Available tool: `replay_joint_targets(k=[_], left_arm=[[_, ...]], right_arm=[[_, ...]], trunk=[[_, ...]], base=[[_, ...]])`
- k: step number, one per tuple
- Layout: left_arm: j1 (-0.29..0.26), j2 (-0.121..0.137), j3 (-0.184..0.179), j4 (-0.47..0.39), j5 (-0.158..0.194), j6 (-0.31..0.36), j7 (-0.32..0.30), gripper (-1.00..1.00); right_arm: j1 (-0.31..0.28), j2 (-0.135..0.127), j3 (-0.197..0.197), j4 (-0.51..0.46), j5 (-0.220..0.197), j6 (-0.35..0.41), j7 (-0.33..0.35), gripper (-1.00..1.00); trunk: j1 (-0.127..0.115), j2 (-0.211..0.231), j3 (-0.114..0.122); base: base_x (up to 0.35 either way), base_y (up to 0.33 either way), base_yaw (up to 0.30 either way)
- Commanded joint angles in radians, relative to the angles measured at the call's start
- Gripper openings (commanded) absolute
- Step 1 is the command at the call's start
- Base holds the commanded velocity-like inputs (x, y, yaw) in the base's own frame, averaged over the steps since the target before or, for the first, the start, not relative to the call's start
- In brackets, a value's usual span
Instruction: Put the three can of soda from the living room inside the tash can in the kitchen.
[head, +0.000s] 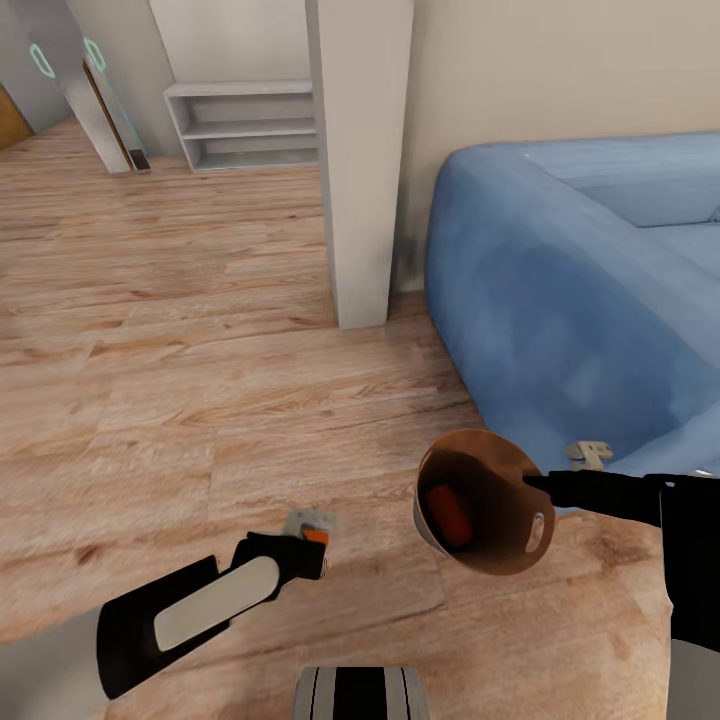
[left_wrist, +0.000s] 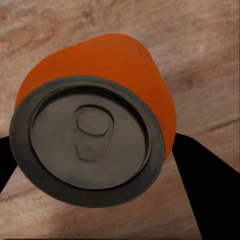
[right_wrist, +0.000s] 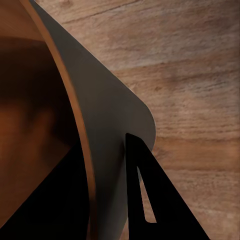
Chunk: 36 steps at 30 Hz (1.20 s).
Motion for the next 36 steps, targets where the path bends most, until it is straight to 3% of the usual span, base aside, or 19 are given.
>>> replay_joint_targets(k=[1, 5, 7, 9, 10, 13, 14, 16, 19, 25, 29, 31, 34, 36], left_arm=[[0.0, 0.007, 0.0, -0.009, 0.002, 0.003, 0.006, -1.0], [0.0, 0.025, 0.002, -0.028, 0.007, 0.038, -0.016, -1.0], [0.0, 0.025, 0.009, -0.032, 0.009, 0.085, -0.124, -1.0], [0.0, 0.025, 0.037, -0.034, 0.009, 0.148, -0.31, -1.0], [-0.001, 0.025, 0.072, -0.035, 0.009, 0.181, -0.416, -1.0], [-0.001, 0.022, 0.239, -0.035, 0.009, 0.288, -0.693, -1.0], [-0.001, 0.017, 0.283, -0.035, 0.009, 0.325, -0.758, -1.0], [-0.001, 0.001, 0.337, -0.034, 0.007, 0.383, -0.843, -1.0], [-0.001, -0.014, 0.366, -0.032, 0.005, 0.417, -0.89, -1.0], [-0.001, -0.021, 0.377, -0.029, 0.003, 0.429, -0.908, -1.0], [-0.001, -0.023, 0.39, -0.03, 0.005, 0.436, -0.919, -1.0], [-0.001, -0.021, 0.431, -0.031, 0.006, 0.456, -0.961, -1.0], [-0.001, -0.016, 0.524, -0.031, 0.006, 0.483, -1.054, -1.0], [-0.001, -0.013, 0.559, -0.031, 0.006, 0.49, -1.085, -1.0]], right_arm=[[0.0, 0.0, 0.0, 0.0, -0.011, 0.01, 0.003, -1.0], [0.0, 0.0, 0.0, 0.0, -0.011, 0.01, 0.003, -1.0], [0.0, 0.0, 0.0, 0.0, -0.011, 0.01, 0.003, -1.0], [0.0, 0.001, 0.0, 0.0, -0.011, 0.01, 0.003, -1.0], [0.0, 0.001, 0.0, 0.0, -0.011, 0.01, 0.003, -1.0], [0.0, 0.002, 0.0, 0.0, -0.011, 0.01, 0.003, -1.0], [0.0, 0.002, 0.0, 0.0, -0.011, 0.01, 0.003, -1.0], [0.0, 0.002, 0.0, 0.0, -0.011, 0.01, 0.003, -1.0], [0.0, 0.004, 0.002, 0.0, -0.011, 0.01, -0.003, -1.0], [0.0, 0.003, 0.004, 0.0, -0.012, 0.01, 0.0, -1.0], [-0.054, 0.006, 0.006, -0.001, -0.008, 0.01, -0.032, -1.0], [-0.095, 0.005, 0.01, -0.002, -0.008, 0.01, -0.055, -1.0], [-0.131, 0.007, 0.014, -0.002, -0.007, 0.01, -0.075, -1.0], [-0.139, 0.012, 0.032, -0.002, -0.005, 0.01, -0.08, -1.0]], trunk=[[0.0, 0.0, 0.0], [0.0, 0.0, 0.0], [0.0, 0.0, 0.0], [0.0, 0.0, 0.0], [0.0, 0.0, 0.0], [0.0, 0.0, 0.0], [0.0, 0.0, 0.0], [0.0, 0.0, 0.0], [0.0, 0.0, 0.0], [0.0, 0.0, 0.0], [0.0, 0.0, 0.0], [0.0, 0.0, 0.0], [0.0, 0.0, 0.0], [0.0, 0.0, 0.0]], base=[[0.0, 0.0, 0.0], [0.0, 0.0, 0.0], [0.0, 0.0, 0.0], [0.0, 0.0, 0.0], [0.0, 0.0, 0.0], [0.0, 0.0, 0.0], [0.0, 0.0, 0.0], [0.0, 0.0, 0.0], [0.0, 0.0, 0.0], [0.0, 0.0, 0.0], [0.0, 0.0, 0.0], [0.0, 0.0, 0.0], [0.0, 0.0, 0.0], [0.0, 0.0, 0.0]])
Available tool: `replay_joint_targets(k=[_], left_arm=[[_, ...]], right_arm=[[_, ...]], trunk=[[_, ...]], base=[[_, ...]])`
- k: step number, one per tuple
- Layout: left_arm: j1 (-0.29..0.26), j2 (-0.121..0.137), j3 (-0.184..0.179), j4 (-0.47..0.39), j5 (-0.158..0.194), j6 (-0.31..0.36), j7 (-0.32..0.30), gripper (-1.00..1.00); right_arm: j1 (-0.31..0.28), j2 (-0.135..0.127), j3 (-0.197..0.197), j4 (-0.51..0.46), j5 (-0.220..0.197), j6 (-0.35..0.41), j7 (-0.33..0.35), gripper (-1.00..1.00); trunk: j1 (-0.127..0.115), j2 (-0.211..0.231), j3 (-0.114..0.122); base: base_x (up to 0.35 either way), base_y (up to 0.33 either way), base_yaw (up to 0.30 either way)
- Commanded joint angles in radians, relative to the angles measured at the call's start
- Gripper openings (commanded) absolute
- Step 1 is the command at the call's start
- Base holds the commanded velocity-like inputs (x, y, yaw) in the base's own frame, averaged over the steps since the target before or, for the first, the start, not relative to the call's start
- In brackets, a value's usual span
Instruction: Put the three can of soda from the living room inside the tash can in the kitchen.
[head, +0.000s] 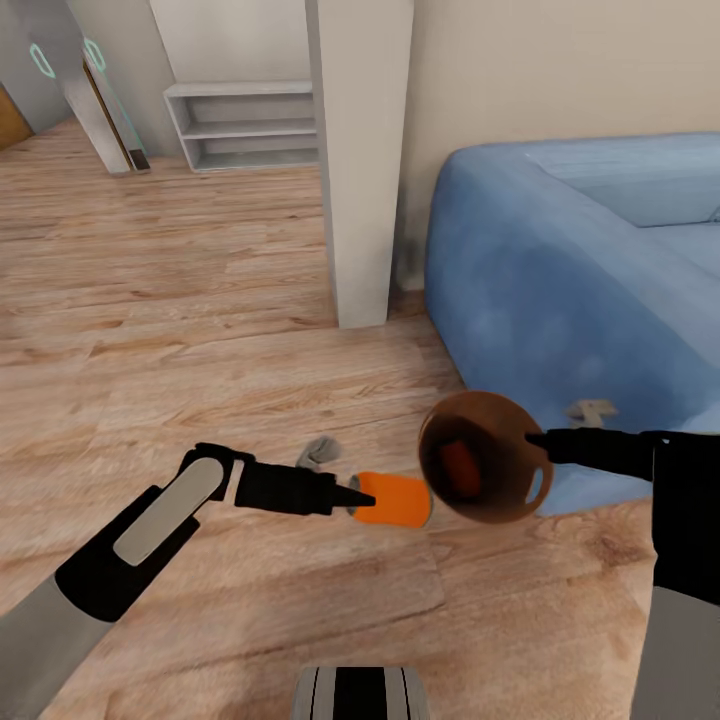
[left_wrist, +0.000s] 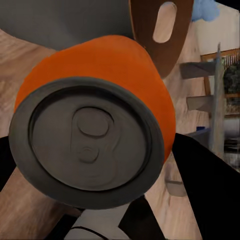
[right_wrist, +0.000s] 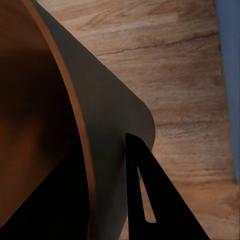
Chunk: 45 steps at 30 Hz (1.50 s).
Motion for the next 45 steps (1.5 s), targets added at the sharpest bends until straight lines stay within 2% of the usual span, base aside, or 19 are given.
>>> replay_joint_targets(k=[1, 4, 6, 9, 11, 13, 15, 16, 21, 31, 38, 42, 45], left_arm=[[-0.001, 0.001, 0.048, -0.018, 0.063, -0.009, -0.02, -1.0], [-0.001, 0.014, 0.058, -0.018, 0.063, -0.007, -0.028, -1.0], [-0.001, 0.034, 0.06, -0.018, 0.063, -0.006, -0.03, -1.0], [-0.001, 0.086, 0.059, -0.018, 0.063, -0.006, -0.031, -1.0], [0.0, 0.167, 0.056, -0.018, 0.063, -0.007, -0.032, -1.0], [0.0, 0.225, 0.056, -0.019, 0.063, -0.008, -0.033, -1.0], [0.0, 0.267, 0.056, -0.019, 0.063, -0.01, -0.034, -1.0], [0.0, 0.274, 0.056, -0.019, 0.063, -0.01, -0.034, -1.0], [0.0, 0.29, 0.056, -0.019, 0.064, -0.01, -0.036, -1.0], [0.0, 0.29, 0.054, -0.018, 0.068, -0.008, -0.048, -1.0], [0.0, 0.289, 0.053, -0.017, 0.068, -0.01, -0.149, -1.0], [-0.001, 0.288, 0.038, -0.018, 0.067, -0.01, -0.207, -1.0], [-0.001, 0.288, 0.034, -0.018, 0.066, -0.008, -0.276, -1.0]], right_arm=[[-0.002, 0.003, 0.028, 0.0, -0.036, 0.021, -0.004, -1.0], [-0.004, 0.008, 0.052, 0.0, -0.035, 0.021, -0.053, -1.0], [-0.005, 0.017, 0.059, 0.0, -0.035, 0.021, -0.098, -1.0], [-0.005, 0.022, 0.061, 0.0, -0.035, 0.021, -0.113, -1.0], [-0.005, 0.024, 0.061, 0.0, -0.036, 0.021, -0.116, -1.0], [-0.005, 0.026, 0.061, 0.0, -0.037, 0.021, -0.115, -1.0], [-0.005, 0.026, 0.061, 0.0, -0.039, 0.021, -0.114, -1.0], [-0.005, 0.026, 0.061, 0.0, -0.04, 0.021, -0.112, -1.0], [-0.005, 0.026, 0.061, 0.0, -0.041, 0.021, -0.11, -1.0], [-0.005, 0.024, 0.057, 0.0, -0.042, 0.021, -0.109, -1.0], [-0.005, 0.025, 0.053, 0.001, -0.043, 0.021, -0.109, -1.0], [-0.005, 0.025, 0.054, 0.0, -0.043, 0.021, -0.109, -1.0], [-0.005, 0.025, 0.054, 0.0, -0.043, 0.021, -0.11, -1.0]], trunk=[[0.0, 0.0, 0.0], [0.0, 0.0, 0.0], [0.0, 0.0, 0.0], [0.0, 0.0, 0.0], [0.0, 0.0, 0.0], [0.0, 0.0, 0.0], [0.0, 0.0, 0.0], [0.0, 0.0, 0.0], [0.0, 0.0, 0.0], [0.0, 0.0, 0.0], [0.0, 0.0, 0.0], [0.0, 0.0, 0.0], [0.0, 0.0, 0.0]], base=[[0.0, 0.0, 0.0], [0.0, 0.0, 0.0], [0.0, 0.0, 0.0], [0.0, 0.0, 0.0], [0.0, 0.0, 0.0], [0.0, 0.0, 0.0], [0.0, 0.0, 0.0], [0.0, 0.0, 0.0], [0.0, 0.0, 0.0], [0.0, 0.0, 0.0], [0.0, 0.0, 0.0], [0.0, 0.0, 0.0], [0.0, 0.0, 0.0]])
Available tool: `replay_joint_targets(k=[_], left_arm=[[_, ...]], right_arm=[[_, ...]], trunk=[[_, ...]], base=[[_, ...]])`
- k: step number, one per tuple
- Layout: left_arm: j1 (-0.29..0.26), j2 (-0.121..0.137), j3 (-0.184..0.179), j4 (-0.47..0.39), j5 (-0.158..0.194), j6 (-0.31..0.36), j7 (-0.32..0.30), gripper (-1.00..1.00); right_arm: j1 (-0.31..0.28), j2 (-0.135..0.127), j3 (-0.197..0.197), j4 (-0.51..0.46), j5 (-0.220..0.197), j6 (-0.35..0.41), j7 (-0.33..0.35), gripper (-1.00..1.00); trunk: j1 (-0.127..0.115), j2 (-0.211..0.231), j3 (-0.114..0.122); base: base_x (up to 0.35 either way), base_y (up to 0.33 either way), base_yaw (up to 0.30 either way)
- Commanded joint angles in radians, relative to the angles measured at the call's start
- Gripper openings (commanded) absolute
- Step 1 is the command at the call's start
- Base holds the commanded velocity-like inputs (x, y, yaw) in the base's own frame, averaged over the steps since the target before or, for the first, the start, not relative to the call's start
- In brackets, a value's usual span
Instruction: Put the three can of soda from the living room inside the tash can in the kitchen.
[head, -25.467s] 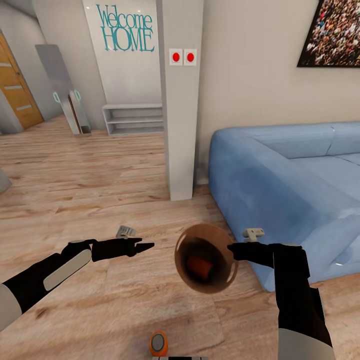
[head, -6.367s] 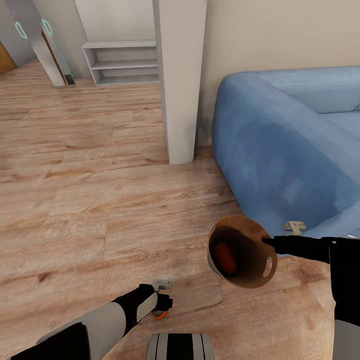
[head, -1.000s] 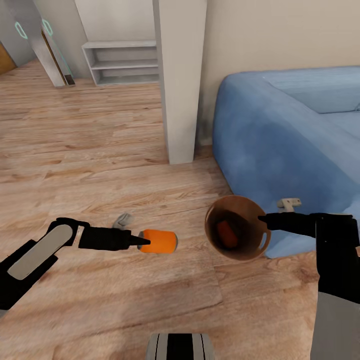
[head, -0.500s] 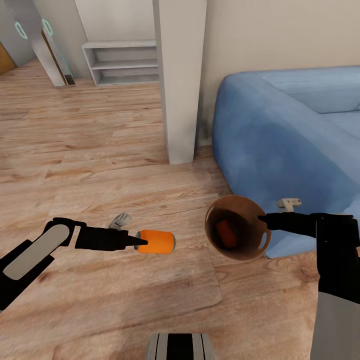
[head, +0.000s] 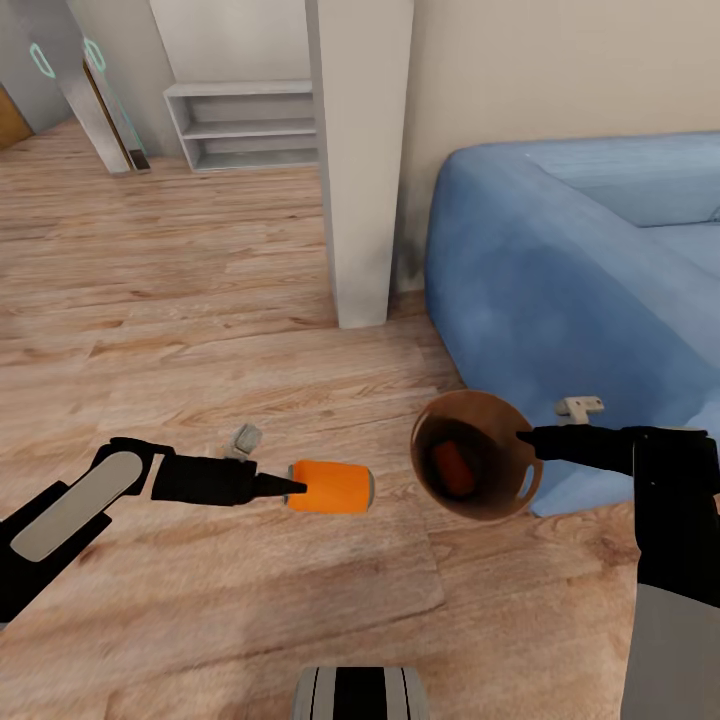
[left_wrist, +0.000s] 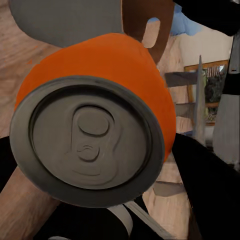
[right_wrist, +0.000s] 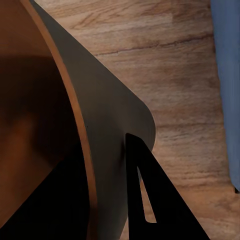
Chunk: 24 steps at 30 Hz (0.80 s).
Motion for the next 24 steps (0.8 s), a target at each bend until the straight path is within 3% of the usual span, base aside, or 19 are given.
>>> replay_joint_targets(k=[1, 5, 8, 15, 16, 20, 24], left_arm=[[0.0, 0.0, -0.002, 0.0, -0.007, 0.001, -0.039, -1.0], [0.0, -0.008, -0.004, -0.001, -0.006, 0.001, -0.059, -1.0], [0.0, -0.031, -0.008, -0.001, -0.004, 0.002, -0.068, -1.0], [0.0, -0.199, -0.006, -0.001, -0.002, 0.003, -0.074, -1.0], [0.0, -0.237, -0.004, -0.001, -0.003, 0.003, -0.074, -1.0], [-0.002, -0.304, 0.005, 0.0, -0.003, 0.003, -0.074, -1.0], [-0.003, -0.33, 0.033, 0.001, -0.004, 0.0, -0.069, -1.0]], right_arm=[[0.0, -0.001, 0.0, 0.0, -0.014, 0.009, 0.003, -1.0], [0.0, 0.0, 0.001, 0.0, -0.014, 0.009, 0.003, -1.0], [0.0, 0.0, 0.001, 0.0, -0.015, 0.009, 0.004, -1.0], [0.0, 0.0, 0.004, 0.0, -0.015, 0.009, 0.002, -1.0], [0.0, 0.0, 0.005, 0.0, -0.015, 0.009, 0.001, -1.0], [0.0, 0.001, 0.007, 0.0, -0.014, 0.009, 0.001, -1.0], [0.0, 0.002, 0.008, 0.0, -0.014, 0.009, 0.001, -1.0]], trunk=[[0.0, 0.0, 0.0], [0.0, 0.0, 0.0], [0.0, 0.0, 0.0], [0.0, 0.0, 0.0], [0.0, 0.0, 0.0], [0.0, 0.0, 0.0], [0.0, 0.0, 0.0]], base=[[0.0, 0.0, 0.0], [0.0, 0.0, 0.0], [0.0, 0.0, 0.0], [0.0, 0.0, 0.0], [0.0, 0.0, 0.0], [0.0, 0.0, 0.0], [0.0, 0.0, 0.0]])
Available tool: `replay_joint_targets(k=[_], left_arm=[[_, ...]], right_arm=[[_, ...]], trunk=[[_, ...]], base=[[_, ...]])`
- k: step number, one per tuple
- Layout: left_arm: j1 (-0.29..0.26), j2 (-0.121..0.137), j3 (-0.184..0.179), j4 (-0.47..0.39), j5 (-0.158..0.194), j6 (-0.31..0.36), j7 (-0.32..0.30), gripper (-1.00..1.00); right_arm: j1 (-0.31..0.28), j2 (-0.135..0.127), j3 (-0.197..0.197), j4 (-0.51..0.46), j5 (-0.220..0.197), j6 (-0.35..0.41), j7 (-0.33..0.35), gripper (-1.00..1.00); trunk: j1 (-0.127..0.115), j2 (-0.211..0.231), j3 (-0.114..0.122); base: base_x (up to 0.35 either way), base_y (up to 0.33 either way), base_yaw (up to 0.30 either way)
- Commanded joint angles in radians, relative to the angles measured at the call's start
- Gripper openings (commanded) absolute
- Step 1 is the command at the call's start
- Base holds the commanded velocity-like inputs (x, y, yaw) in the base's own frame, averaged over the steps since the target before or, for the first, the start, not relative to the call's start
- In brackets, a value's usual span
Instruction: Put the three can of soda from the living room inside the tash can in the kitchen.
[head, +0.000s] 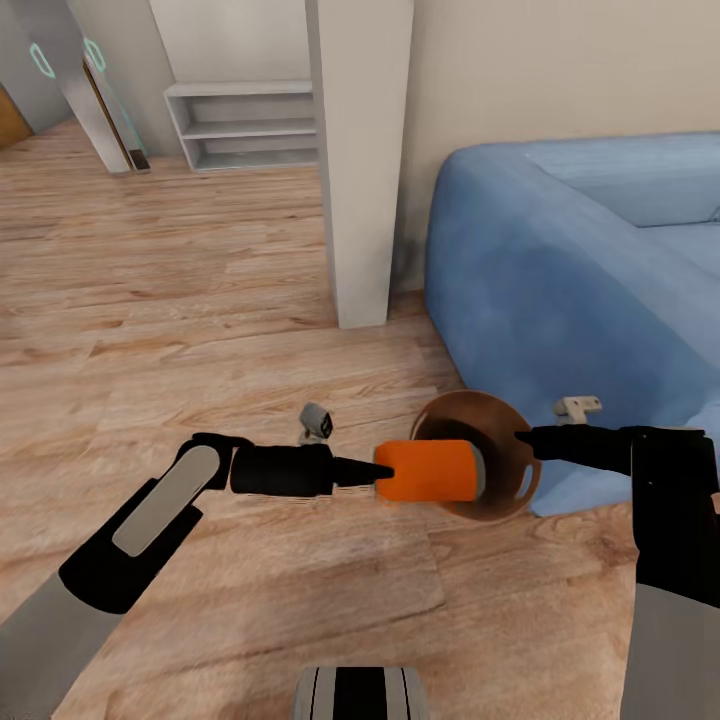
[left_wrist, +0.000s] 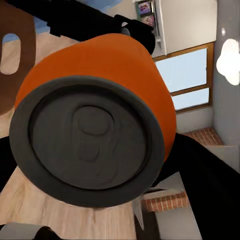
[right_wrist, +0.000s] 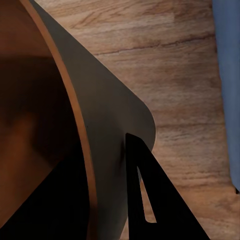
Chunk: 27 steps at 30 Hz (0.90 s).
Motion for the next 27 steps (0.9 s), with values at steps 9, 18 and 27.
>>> replay_joint_targets(k=[9, 18, 27], left_arm=[[-0.002, -0.198, 0.027, 0.004, -0.003, -0.004, 0.396, -1.0], [-0.002, -0.37, 0.027, 0.011, 0.002, 0.002, 0.697, -1.0], [-0.034, -0.432, 0.025, 0.008, 0.003, -0.002, 0.968, -1.0]], right_arm=[[0.0, 0.0, 0.002, -0.001, -0.014, 0.009, 0.003, -1.0], [0.0, 0.0, 0.002, 0.0, -0.014, 0.009, 0.003, -1.0], [0.0, 0.0, 0.002, 0.0, -0.014, 0.009, 0.003, -1.0]], trunk=[[0.0, 0.0, 0.0], [0.0, 0.0, 0.0], [0.0, 0.0, 0.0]], base=[[0.0, 0.0, 0.0], [0.0, 0.0, 0.0], [0.0, 0.0, 0.0]])
